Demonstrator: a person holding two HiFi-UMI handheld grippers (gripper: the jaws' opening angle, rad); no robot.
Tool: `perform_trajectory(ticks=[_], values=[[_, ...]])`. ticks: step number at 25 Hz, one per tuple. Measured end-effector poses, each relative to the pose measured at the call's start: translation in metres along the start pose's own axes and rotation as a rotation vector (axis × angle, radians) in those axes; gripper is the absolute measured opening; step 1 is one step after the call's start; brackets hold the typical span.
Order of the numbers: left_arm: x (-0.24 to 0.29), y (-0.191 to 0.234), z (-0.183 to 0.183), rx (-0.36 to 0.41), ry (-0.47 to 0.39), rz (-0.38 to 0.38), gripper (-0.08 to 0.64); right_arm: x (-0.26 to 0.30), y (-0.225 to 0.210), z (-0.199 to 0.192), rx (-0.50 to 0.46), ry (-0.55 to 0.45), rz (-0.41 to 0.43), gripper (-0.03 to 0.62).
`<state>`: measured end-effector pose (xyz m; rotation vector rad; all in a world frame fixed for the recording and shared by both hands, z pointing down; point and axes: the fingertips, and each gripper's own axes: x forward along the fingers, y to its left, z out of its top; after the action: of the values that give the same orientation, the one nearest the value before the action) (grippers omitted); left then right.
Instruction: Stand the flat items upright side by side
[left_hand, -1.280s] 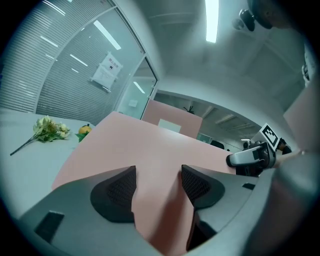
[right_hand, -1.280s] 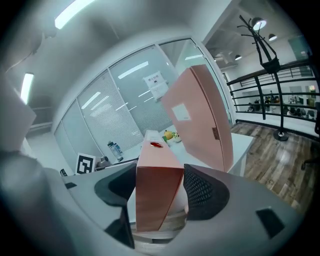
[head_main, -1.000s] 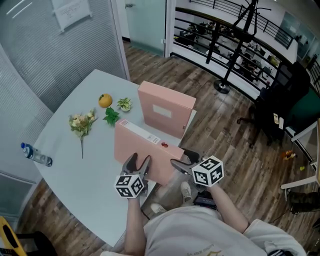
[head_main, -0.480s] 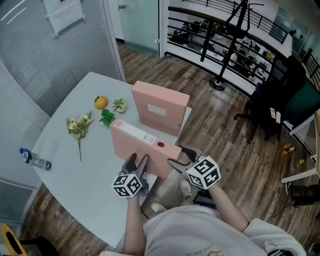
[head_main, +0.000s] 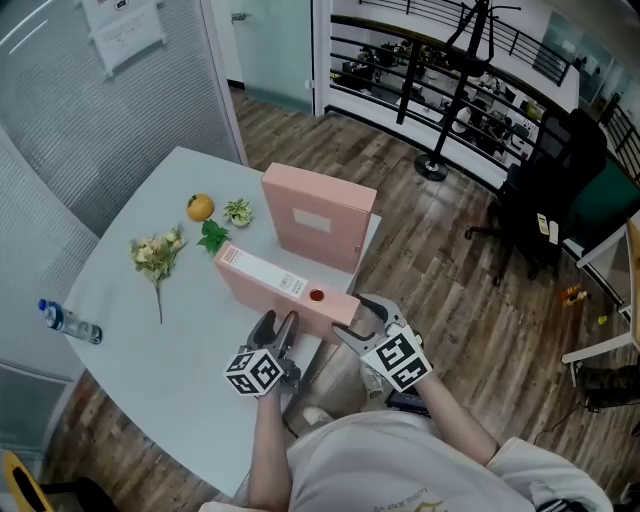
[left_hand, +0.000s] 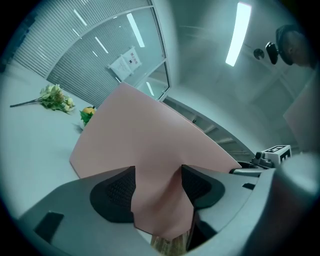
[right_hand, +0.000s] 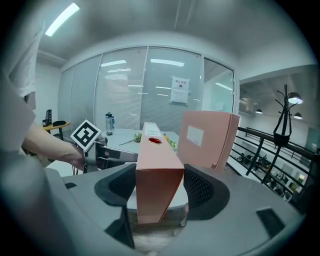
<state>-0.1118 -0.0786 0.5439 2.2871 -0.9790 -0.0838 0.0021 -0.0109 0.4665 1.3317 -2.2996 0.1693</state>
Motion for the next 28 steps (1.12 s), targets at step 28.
perform_trajectory(ticks=[28], values=[[-0.047,0.013,0.075,-0.060,-0.180,-0.060,0.282,0.053,0.030,0.128,0.062,0.025,0.215,0.324]])
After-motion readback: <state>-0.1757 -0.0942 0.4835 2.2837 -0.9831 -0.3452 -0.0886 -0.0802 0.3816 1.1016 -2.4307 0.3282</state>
